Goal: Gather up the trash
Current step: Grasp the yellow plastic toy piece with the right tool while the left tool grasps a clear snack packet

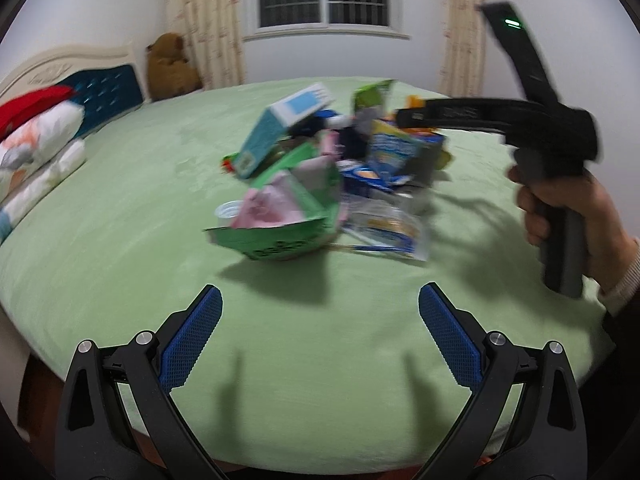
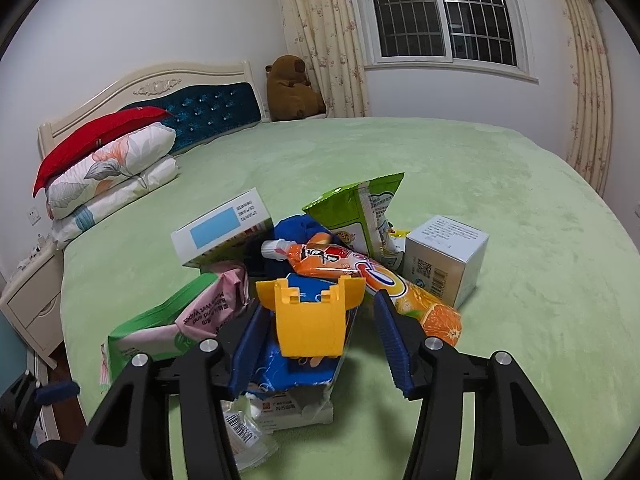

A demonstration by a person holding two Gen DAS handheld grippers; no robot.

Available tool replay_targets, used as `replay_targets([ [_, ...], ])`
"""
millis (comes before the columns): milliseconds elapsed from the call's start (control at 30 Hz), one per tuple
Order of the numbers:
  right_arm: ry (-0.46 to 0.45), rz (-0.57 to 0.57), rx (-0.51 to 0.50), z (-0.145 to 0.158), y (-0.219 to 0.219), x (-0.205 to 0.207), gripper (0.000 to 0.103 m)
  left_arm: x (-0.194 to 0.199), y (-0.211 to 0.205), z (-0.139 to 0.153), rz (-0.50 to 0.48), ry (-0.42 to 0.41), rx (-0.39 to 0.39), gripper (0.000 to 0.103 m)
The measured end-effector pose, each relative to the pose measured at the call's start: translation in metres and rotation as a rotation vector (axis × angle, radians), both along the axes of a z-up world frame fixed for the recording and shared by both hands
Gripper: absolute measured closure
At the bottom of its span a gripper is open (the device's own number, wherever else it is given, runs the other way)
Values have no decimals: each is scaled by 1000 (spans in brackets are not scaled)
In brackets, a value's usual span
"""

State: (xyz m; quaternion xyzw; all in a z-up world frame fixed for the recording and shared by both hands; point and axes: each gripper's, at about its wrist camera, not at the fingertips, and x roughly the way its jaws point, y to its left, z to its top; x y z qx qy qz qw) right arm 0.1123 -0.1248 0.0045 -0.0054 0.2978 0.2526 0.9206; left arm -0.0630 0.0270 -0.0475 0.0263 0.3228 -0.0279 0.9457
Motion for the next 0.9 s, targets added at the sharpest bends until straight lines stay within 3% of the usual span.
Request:
replay_targets([
  [167, 9, 9, 24, 1, -3, 5, 57, -5, -19, -2, -89, 0, -13, 7],
  [400, 3, 22, 47, 2, -5, 1, 58, 0, -40, -8, -135, 26, -20, 7],
  [600, -54, 19, 77, 16, -18, -19, 58, 5, -56, -13, -163, 48, -54, 7],
  [800, -99, 4, 101, 28, -46, -38, 58, 39, -56, -25, -67, 136, -149, 7],
  [900, -101, -12, 111, 28, -62, -40, 58, 60, -53, -33, 23, 188, -135, 7],
])
